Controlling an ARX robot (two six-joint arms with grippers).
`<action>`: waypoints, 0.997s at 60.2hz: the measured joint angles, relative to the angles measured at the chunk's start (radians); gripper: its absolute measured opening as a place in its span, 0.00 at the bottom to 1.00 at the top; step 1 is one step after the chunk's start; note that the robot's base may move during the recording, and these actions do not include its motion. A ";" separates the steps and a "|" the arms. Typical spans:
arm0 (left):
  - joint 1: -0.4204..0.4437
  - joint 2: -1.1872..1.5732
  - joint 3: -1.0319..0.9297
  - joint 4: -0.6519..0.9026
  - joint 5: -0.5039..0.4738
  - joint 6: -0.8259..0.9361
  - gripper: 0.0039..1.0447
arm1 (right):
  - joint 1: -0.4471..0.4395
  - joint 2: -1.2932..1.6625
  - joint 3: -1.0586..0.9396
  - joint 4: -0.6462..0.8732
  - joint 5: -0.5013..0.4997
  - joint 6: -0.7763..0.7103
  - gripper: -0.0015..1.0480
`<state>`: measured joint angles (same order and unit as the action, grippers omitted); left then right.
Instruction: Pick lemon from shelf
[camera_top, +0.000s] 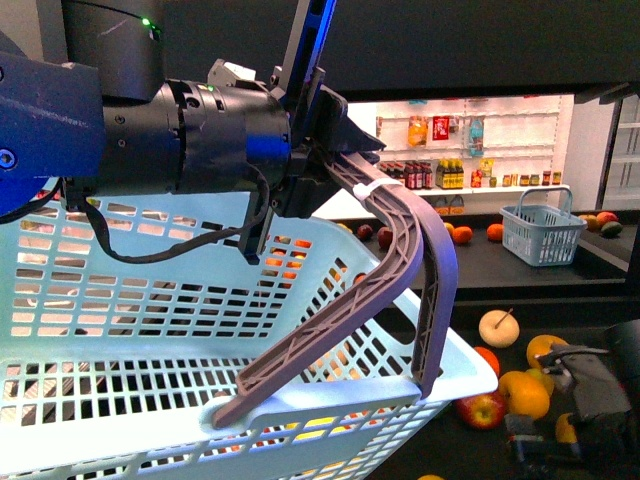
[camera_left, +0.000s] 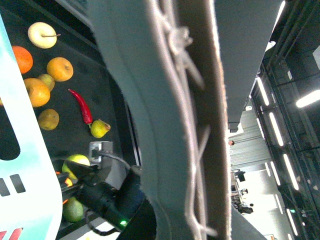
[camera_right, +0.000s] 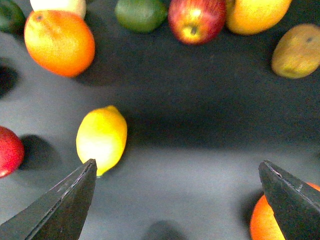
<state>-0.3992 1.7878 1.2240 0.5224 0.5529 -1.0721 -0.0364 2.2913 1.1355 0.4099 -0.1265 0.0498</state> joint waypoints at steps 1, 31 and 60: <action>0.000 0.000 0.000 0.000 0.000 0.000 0.06 | 0.006 0.009 0.003 0.000 0.003 0.003 0.93; 0.000 0.000 0.000 0.000 0.000 0.000 0.06 | 0.210 0.305 0.326 -0.101 0.122 0.026 0.93; 0.000 0.000 0.000 0.000 0.000 0.000 0.06 | 0.235 0.494 0.608 -0.235 0.214 -0.069 0.93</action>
<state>-0.3992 1.7878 1.2240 0.5224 0.5529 -1.0721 0.1982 2.7857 1.7435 0.1749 0.0872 -0.0193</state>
